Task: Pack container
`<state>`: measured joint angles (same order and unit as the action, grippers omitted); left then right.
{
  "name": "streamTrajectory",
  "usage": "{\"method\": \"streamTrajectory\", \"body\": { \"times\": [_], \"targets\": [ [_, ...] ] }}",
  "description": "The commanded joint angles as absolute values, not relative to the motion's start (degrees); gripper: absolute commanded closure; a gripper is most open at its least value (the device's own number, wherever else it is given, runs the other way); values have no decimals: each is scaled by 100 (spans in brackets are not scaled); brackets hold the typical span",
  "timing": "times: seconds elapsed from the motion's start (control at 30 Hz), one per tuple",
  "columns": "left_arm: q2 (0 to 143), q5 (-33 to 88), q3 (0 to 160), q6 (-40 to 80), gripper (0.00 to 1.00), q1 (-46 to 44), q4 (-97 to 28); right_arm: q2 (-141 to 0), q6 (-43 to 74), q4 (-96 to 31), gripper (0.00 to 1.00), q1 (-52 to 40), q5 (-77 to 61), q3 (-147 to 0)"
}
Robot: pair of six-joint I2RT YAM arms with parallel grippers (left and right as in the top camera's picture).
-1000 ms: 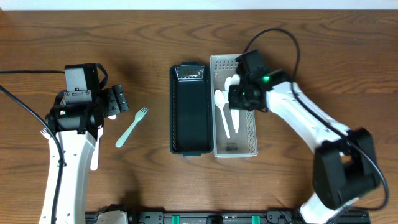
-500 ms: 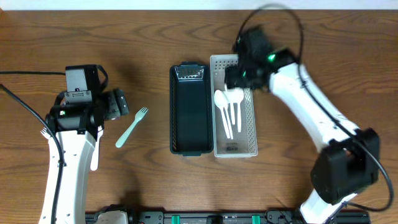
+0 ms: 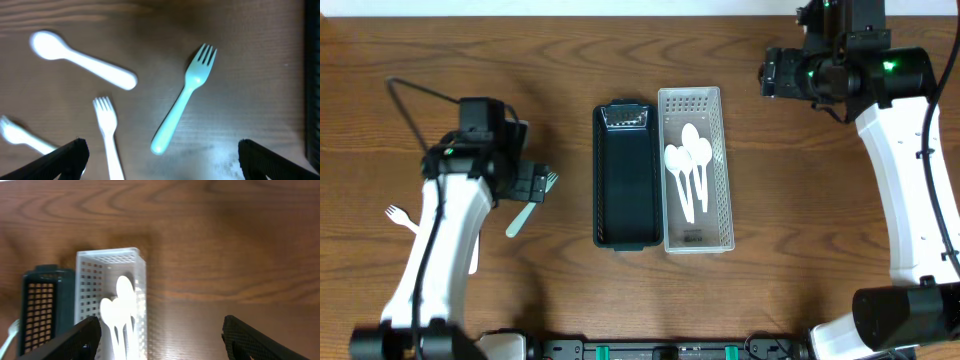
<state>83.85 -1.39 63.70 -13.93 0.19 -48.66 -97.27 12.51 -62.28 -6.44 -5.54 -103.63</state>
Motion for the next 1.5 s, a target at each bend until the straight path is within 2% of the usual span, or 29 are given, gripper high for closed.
{"method": "streamTrajectory", "body": {
  "times": [0.0,0.47,0.8,0.97,1.0,1.07,1.27,1.47],
  "targets": [
    [8995,-47,6506,-1802,2,-113,-4558,-9762,1103,-6278,18,-508,-484,-10333],
    [10361,-38,6493,-2613,0,-132,-4045,-9762,1039,-6571,18,-489,-16,-10333],
    [10873,-34,6471,-2635,0,-132,-3774,-9762,1039,-6565,18,-489,5,-10333],
    [10980,301,6466,-2633,12,-132,-3741,-9762,1039,-6565,18,-489,8,-10333],
    [10997,386,6462,-2630,20,-132,-3747,-9762,1041,-6565,18,-489,23,-10333],
    [11010,434,6462,-2628,30,-132,-3787,-9762,1041,-6565,18,-489,54,-10333],
    [11017,434,6462,-2630,52,-132,-3938,-9762,1041,-6604,18,-489,113,-10333],
    [11017,432,6462,-2630,64,-132,-3999,-9762,1044,-6619,19,-489,110,-10333]
  ]
}}
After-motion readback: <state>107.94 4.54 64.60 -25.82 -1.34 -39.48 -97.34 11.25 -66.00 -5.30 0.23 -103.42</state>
